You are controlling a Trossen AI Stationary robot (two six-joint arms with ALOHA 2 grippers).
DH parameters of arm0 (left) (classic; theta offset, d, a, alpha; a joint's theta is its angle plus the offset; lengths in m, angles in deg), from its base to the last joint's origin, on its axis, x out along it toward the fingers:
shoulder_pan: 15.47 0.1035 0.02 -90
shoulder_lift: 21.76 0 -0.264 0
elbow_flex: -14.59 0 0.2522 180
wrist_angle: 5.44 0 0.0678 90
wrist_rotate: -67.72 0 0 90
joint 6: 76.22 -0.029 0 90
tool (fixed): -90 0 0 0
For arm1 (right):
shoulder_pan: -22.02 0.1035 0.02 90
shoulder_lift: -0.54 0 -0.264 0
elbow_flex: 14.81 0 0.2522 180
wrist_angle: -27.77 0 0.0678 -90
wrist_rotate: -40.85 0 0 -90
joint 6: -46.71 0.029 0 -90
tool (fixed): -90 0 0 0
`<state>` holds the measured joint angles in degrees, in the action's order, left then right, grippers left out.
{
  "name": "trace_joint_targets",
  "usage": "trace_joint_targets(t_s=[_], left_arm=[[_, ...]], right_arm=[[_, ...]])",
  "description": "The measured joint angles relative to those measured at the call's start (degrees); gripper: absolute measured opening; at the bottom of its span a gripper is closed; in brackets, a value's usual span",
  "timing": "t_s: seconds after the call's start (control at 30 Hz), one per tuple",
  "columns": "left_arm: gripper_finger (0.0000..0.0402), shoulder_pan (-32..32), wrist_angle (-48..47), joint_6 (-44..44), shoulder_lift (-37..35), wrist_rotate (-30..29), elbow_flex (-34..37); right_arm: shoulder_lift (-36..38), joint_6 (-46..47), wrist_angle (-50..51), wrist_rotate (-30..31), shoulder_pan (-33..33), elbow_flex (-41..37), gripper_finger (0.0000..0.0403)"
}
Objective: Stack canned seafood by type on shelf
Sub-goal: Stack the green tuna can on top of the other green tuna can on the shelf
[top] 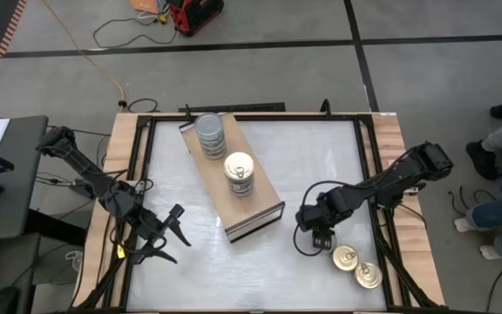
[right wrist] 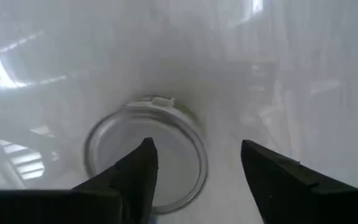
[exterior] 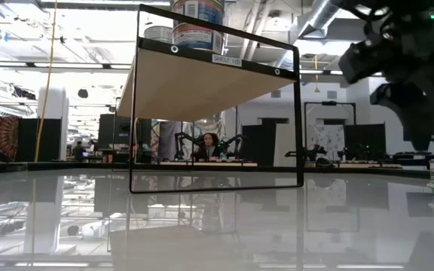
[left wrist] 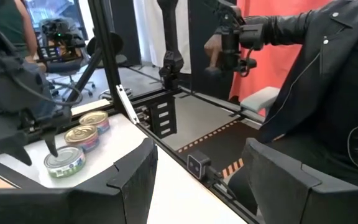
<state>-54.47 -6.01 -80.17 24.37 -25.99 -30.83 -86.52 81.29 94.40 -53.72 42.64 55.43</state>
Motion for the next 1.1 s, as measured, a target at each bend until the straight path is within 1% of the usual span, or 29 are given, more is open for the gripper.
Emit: trace_joint_targets(t_s=[0.17,0.4,0.63,0.8,0.9,1.0,1.1], left_arm=[[0.0226,0.0,0.0,-0.3,0.0,0.0,0.0],[0.0226,0.0,-0.3,-0.4,0.0,-0.1,0.0],[0.0226,0.0,-0.7,-1.2,0.0,-2.1,0.0],[0.0226,0.0,-0.9,-1.2,0.0,-2.2,0.0],[0.0226,0.0,-1.0,-1.2,0.0,-2.2,0.0],[0.0226,0.0,-1.1,-1.2,0.0,-2.3,0.0],[0.0226,0.0,-1.8,-1.2,0.0,-3.0,0.0]], right_arm=[[0.0,-0.5,-0.3,-0.1,0.2,-2.2,0.0225],[0.0,-1.5,-2.6,-0.1,0.1,-5.5,0.0158],[0.2,-1.3,-3.1,0.6,-1.0,-7.7,0.0078],[0.2,-2.4,-2.6,0.7,-4.4,-9.1,0.0017],[-0.3,-4.6,-1.5,3.9,-7.5,-9.6,0.0015],[0.5,-7.1,-0.4,5.4,-10.9,-9.2,0.0036],[1.1,-8.8,4.5,8.6,-14.3,-9.0,0.005]])
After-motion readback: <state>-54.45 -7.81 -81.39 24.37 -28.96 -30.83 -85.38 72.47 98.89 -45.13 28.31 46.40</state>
